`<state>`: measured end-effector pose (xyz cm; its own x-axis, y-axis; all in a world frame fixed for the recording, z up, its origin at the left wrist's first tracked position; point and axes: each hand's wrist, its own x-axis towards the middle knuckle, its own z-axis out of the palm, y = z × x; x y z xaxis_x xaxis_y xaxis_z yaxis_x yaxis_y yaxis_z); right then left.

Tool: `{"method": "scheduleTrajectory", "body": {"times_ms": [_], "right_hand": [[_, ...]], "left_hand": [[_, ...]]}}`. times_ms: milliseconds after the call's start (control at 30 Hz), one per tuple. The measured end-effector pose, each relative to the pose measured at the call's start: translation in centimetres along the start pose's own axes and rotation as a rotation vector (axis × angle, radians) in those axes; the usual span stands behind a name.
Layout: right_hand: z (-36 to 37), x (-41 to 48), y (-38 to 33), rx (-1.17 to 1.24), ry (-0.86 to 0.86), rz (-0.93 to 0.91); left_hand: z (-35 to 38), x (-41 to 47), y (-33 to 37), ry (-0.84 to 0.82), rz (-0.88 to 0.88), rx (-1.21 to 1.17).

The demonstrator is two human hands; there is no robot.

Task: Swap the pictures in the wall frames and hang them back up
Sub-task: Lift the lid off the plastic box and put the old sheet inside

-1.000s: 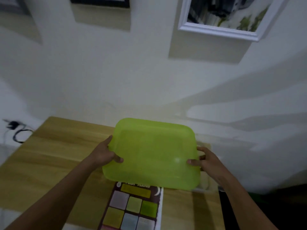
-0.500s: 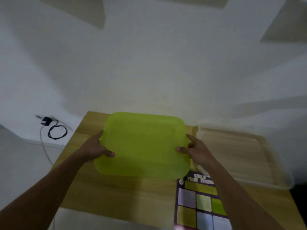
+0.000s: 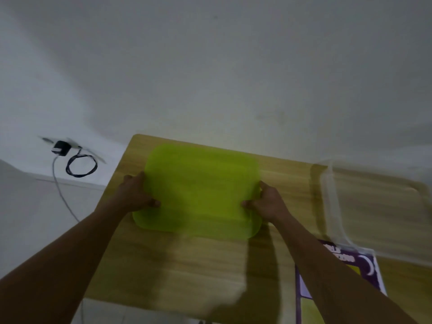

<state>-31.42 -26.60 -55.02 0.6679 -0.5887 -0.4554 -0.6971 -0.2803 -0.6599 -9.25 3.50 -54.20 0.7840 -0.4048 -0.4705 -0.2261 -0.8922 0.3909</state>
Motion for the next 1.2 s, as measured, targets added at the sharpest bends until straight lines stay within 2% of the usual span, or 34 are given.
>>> {"method": "scheduleTrajectory", "body": {"times_ms": [200,300,433,533,667,833,967,1067,1200], "right_hand": [[0.9,-0.7,-0.9,-0.144,0.055,-0.016],[0.5,-2.0,-1.2,-0.158,0.064,-0.038],[-1.3,-5.5,-1.0,-0.181,0.056,-0.036],[-3.3,-9.0,0.3,-0.201,0.049,-0.028],[-6.1,-13.6,4.1,-0.177,0.024,0.028],[-9.5,-18.5,11.8,-0.195,0.048,0.126],[-10.9,-21.0,18.5,-0.270,0.127,0.252],[-11.4,-22.8,21.0,-0.269,0.175,0.361],[-10.7,-23.2,23.3,-0.304,0.191,0.327]], "left_hand": [[0.3,0.7,0.0,0.019,0.007,0.065],[0.8,-0.3,0.6,0.131,0.008,0.029],[3.2,-4.7,4.5,0.349,0.148,-0.123],[6.6,-9.5,8.7,0.416,0.320,-0.221],[12.4,-15.2,13.8,0.307,0.477,-0.262],[18.6,-21.2,19.4,0.033,0.359,-0.230],[23.5,-24.3,21.6,0.002,0.302,-0.165],[26.0,-26.3,23.0,0.009,0.234,-0.139],[28.1,-28.3,24.5,0.046,0.234,-0.105]]}}
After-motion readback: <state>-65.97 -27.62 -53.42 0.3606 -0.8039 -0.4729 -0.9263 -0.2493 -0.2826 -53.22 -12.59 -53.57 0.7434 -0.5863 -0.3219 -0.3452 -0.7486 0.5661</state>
